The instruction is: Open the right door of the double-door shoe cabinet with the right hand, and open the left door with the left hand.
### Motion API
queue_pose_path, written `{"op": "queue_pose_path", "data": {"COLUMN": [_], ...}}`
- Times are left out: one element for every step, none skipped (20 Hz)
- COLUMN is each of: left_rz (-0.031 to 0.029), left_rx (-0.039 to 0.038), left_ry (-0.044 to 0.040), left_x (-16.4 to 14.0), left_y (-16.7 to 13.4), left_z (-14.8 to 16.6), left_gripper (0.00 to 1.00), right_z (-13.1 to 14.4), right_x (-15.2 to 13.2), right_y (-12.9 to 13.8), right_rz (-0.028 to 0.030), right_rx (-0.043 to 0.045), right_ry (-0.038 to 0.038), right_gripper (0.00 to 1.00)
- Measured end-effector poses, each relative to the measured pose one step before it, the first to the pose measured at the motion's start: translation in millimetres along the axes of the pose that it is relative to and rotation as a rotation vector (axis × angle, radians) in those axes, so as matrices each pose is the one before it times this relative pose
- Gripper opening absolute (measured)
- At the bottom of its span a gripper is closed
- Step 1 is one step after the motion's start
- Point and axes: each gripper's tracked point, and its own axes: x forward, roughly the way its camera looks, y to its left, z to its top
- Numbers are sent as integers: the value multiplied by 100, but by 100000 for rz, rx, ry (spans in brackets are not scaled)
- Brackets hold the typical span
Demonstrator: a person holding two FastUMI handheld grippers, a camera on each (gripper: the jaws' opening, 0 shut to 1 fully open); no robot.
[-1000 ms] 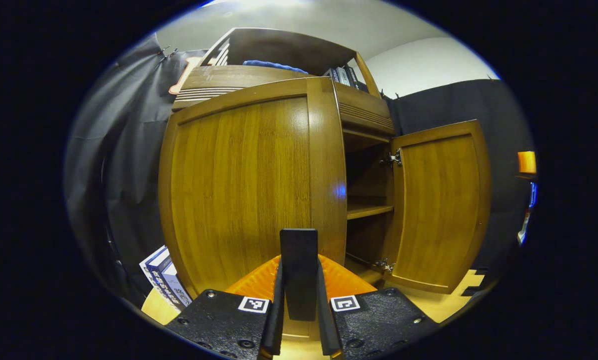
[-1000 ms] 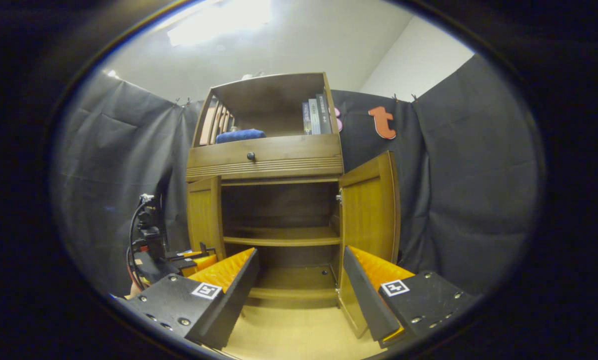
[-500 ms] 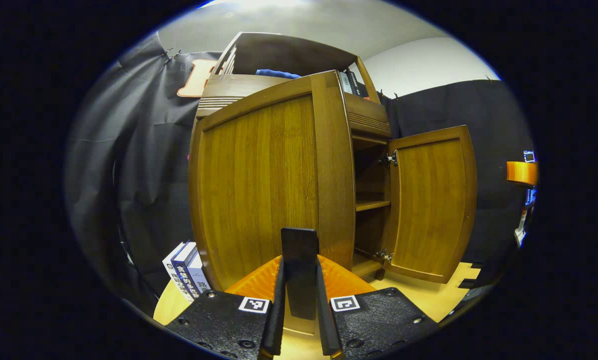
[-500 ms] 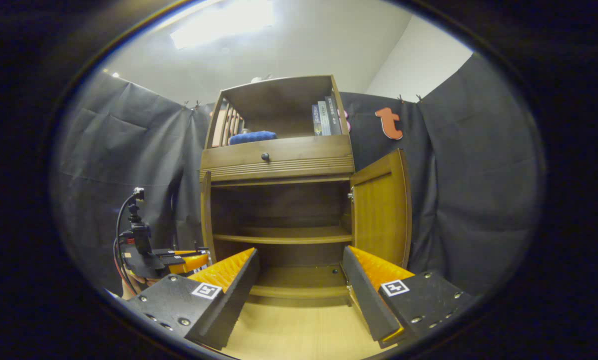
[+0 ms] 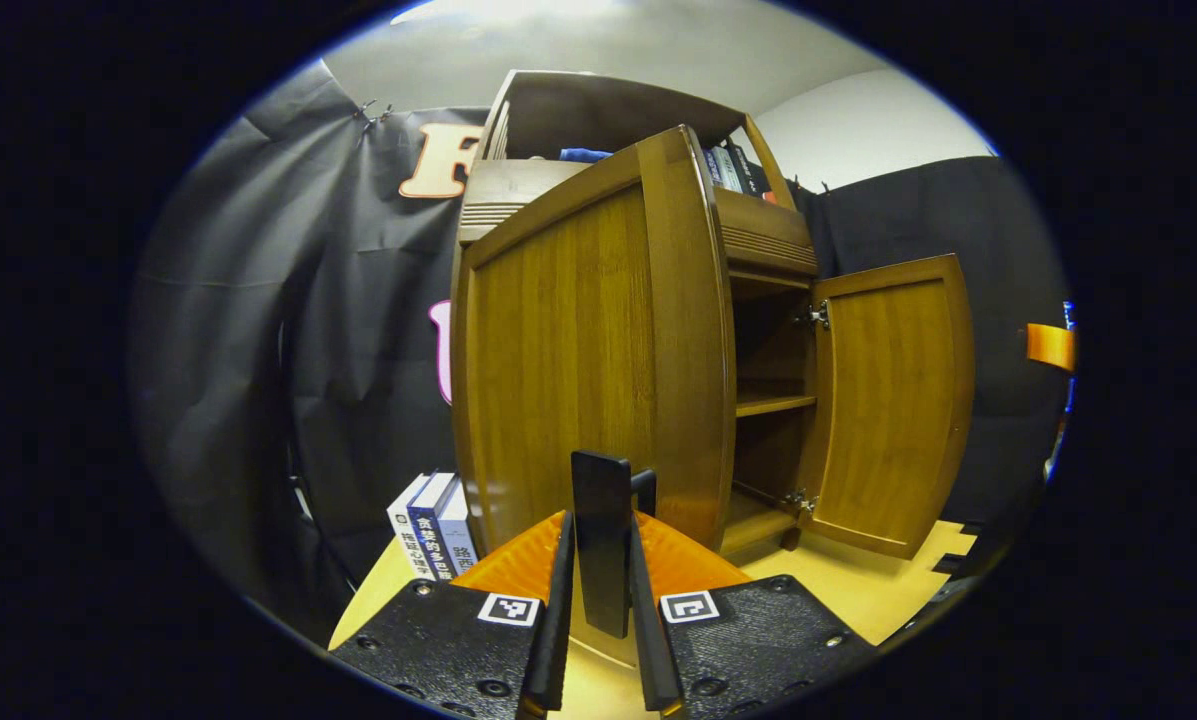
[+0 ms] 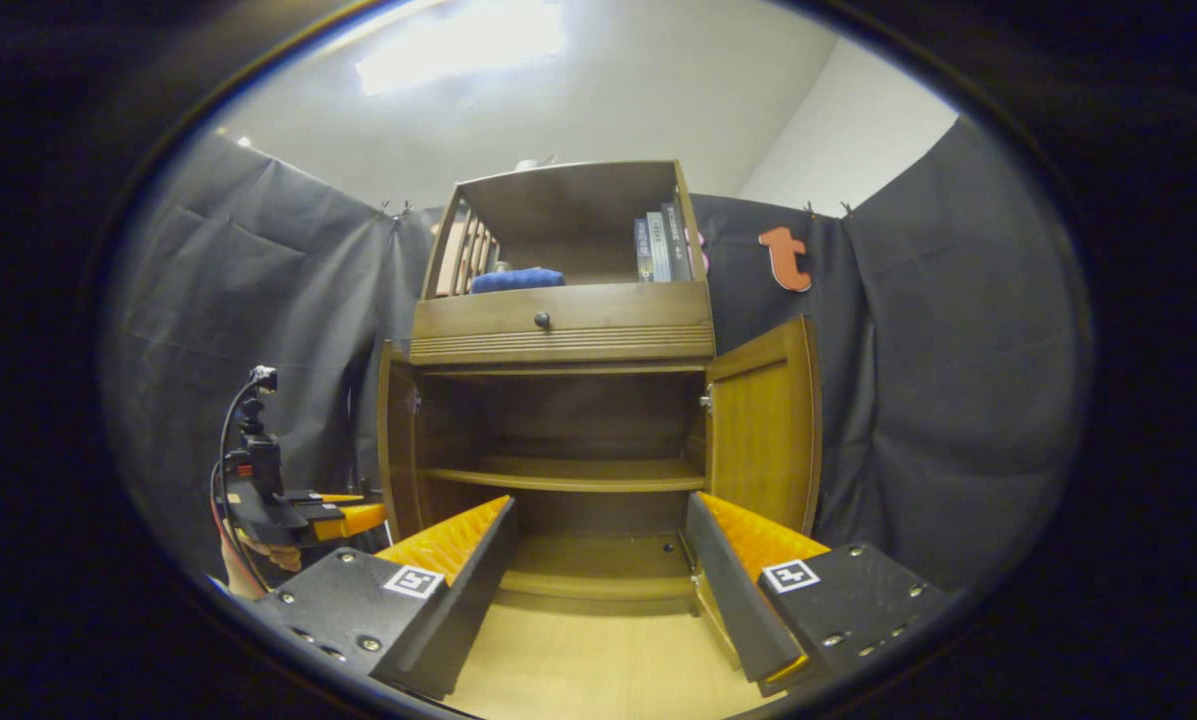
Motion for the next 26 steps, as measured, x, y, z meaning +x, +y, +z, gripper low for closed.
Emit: {"op": "queue_pose_path", "data": {"left_rz": [1453,1545,1817,2320,2478,2270,2908,1769,1113,1013,1575,1179,317,55,233,849,1395,1612,117,-795,-799,-1130,-908,-1301,-1631,-1324], "left_rx": [689,409,159,44,359,864,1528,1215,527,471,509,1110,643,78,970,852,554,-200,-1010,-2151,-1522,-1017,-725,-325,-944,-649], "left_ry": [-77,55,-34,-312,17,-121,469,-233,64,-308,-4,-77,-134,91,-132,-238,-124,-161,265,-1060,1111,175,140,225,-708,502], "left_x": [-186,-208,-220,-208,-362,332,-541,-61,-72,-22,-120,-105,11,-79,-75,-55,-127,142,45,-121,22,-19,199,0,-41,-77], "left_y": [416,373,334,457,452,896,306,243,365,458,629,579,314,185,373,613,848,906,697,365,329,-46,327,233,178,535], "left_z": [87,-41,-9,96,-7,-87,-67,-2,67,29,-67,-98,23,-20,-77,55,-62,-203,-204,186,-420,-359,106,-134,247,-133], "left_gripper": [30,31,29,30,31,30,19,18,14,14,12,12,10,8,7,7,7,7,7,6,4,4,2,3,3,3], "right_z": [78,-123,-239,-158,-147,-280,-261,-286,-196,-249,-64,-45,58,-176,-276,-330,-251,-285,-172,-54,-6,-160,-103,-94,-73,-126], "right_x": [-49,40,-53,54,-10,132,109,219,128,106,141,125,273,287,229,290,270,201,128,143,221,90,59,251,106,195], "right_y": [378,359,323,426,251,277,220,205,187,201,168,109,108,100,166,120,171,313,266,319,75,171,173,-9,-7,64], "right_rz": [720,860,822,989,624,695,838,852,678,616,422,167,-31,-36,199,371,417,403,555,358,21,111,369,286,136,19], "right_rx": [-73,-252,-253,7,496,1053,1148,921,709,799,799,717,833,586,260,189,218,61,-131,-273,-227,-152,-22,311,505,586], "right_ry": [-179,23,232,352,390,640,531,753,873,628,49,-253,-566,89,573,765,453,482,205,-173,-269,-375,-346,-370,-442,-298], "right_gripper": [97,97,97,100,100,100,100,100,100,100,100,100,100,100,100,100,97,100,97,97,97,97,97,97,97,98]}}
